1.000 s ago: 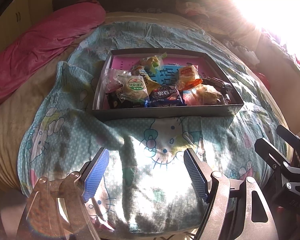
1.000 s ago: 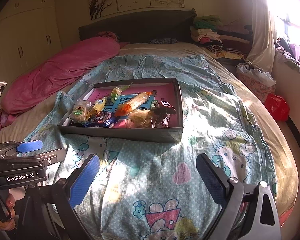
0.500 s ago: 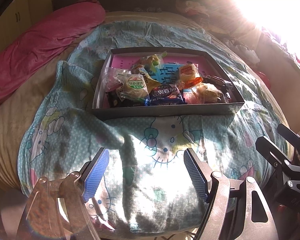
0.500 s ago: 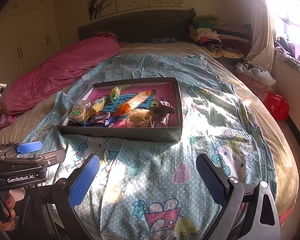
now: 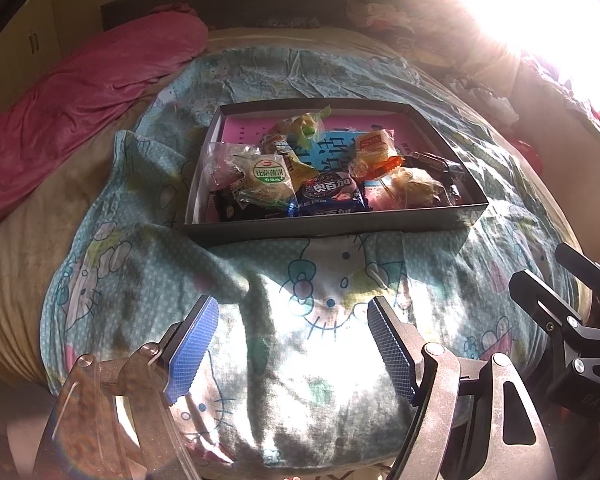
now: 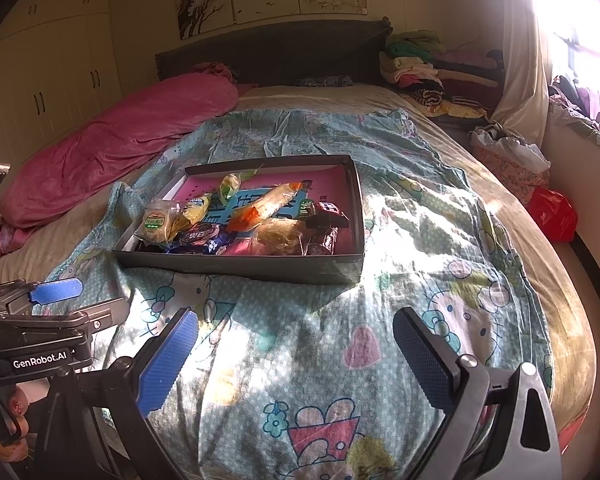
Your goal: Organize snacks
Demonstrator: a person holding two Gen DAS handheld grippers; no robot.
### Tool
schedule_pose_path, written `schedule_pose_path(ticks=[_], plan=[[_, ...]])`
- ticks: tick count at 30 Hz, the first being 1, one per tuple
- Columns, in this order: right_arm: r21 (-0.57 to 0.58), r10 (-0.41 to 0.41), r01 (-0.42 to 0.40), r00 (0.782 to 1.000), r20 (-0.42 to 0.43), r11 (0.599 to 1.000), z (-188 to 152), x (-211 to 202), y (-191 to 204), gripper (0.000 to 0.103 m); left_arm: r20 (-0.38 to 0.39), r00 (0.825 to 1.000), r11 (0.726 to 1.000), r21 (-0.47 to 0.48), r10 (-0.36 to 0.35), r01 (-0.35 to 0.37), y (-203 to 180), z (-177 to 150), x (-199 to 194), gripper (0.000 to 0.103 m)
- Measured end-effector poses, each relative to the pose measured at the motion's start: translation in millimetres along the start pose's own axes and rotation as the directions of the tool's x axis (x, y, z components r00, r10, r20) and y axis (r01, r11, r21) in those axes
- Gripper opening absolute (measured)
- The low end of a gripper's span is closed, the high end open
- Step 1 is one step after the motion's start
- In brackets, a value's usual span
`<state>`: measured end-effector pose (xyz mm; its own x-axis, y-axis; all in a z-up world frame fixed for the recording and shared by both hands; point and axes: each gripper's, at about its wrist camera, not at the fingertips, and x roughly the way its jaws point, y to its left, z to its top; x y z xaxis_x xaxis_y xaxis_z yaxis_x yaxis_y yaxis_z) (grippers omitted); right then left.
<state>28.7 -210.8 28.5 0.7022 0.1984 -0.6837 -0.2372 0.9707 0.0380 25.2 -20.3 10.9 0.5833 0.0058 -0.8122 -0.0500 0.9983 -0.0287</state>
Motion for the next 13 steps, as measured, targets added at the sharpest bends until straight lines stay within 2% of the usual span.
schedule_pose_path(ticks=[8,13], plan=[[0.011,-0.024,0.024,1.000,0.010,1.000,4.8,1.4,-6.4,0.099,-0.003,1.000,0.999,-0.020,-0.030,0.030,6.7,3.1,9.1,0.078],[0.063,-0.072,0.070,0.997,0.028,0.996,15.9,11.5,-33.4,0.099,0.016,1.000,0.994,-0.110,-0.012,0.013,42.0,16.9,24.7,0.078]])
